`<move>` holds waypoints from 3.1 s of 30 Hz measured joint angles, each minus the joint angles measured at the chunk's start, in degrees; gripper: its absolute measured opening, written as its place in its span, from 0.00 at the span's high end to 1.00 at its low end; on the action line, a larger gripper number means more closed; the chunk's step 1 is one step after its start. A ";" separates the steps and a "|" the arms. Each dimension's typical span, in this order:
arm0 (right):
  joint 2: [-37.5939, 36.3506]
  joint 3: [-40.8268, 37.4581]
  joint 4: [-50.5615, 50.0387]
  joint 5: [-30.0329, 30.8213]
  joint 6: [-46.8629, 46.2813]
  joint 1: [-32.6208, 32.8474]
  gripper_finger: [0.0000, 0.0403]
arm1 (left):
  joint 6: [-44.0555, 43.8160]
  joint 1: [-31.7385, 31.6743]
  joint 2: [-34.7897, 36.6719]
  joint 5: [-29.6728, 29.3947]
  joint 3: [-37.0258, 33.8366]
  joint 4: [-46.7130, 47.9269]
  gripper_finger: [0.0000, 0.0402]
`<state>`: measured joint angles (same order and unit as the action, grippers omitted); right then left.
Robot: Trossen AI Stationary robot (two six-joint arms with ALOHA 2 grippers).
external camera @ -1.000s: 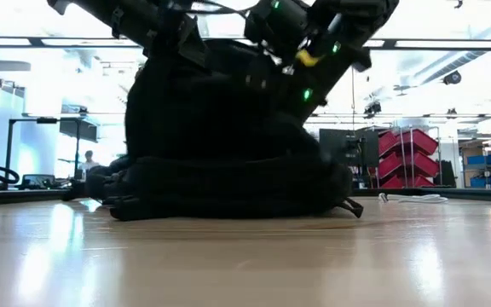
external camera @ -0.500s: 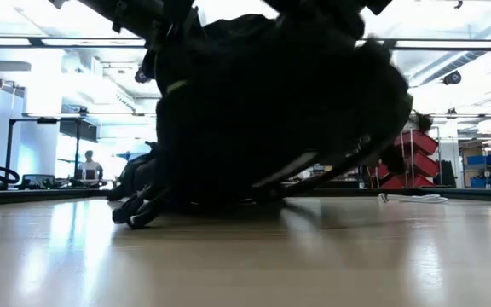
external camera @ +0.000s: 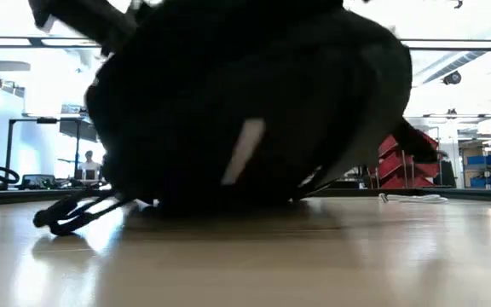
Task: Unpack backpack
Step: Remove the zip bag from the black backpack
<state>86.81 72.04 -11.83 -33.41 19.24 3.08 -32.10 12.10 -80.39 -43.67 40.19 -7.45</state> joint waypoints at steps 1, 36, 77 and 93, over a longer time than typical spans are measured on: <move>-1.08 1.29 1.65 1.57 1.32 -0.16 1.00 | 0.01 -0.03 -0.64 0.09 -0.77 -1.07 1.00; 18.98 6.46 -14.04 29.62 -4.62 10.31 0.26 | -0.15 1.20 -5.21 2.39 -0.58 -5.57 1.00; 19.26 7.17 -6.04 43.87 -7.36 9.81 0.99 | -2.86 1.89 -12.37 4.54 -0.60 -9.01 1.00; 25.15 7.66 0.30 42.80 -11.01 7.60 0.49 | 3.69 1.85 -0.36 8.47 -0.91 -5.88 1.00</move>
<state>111.96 79.70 -11.53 9.39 8.23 10.68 -28.40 13.96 -80.75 -35.20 39.29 -13.33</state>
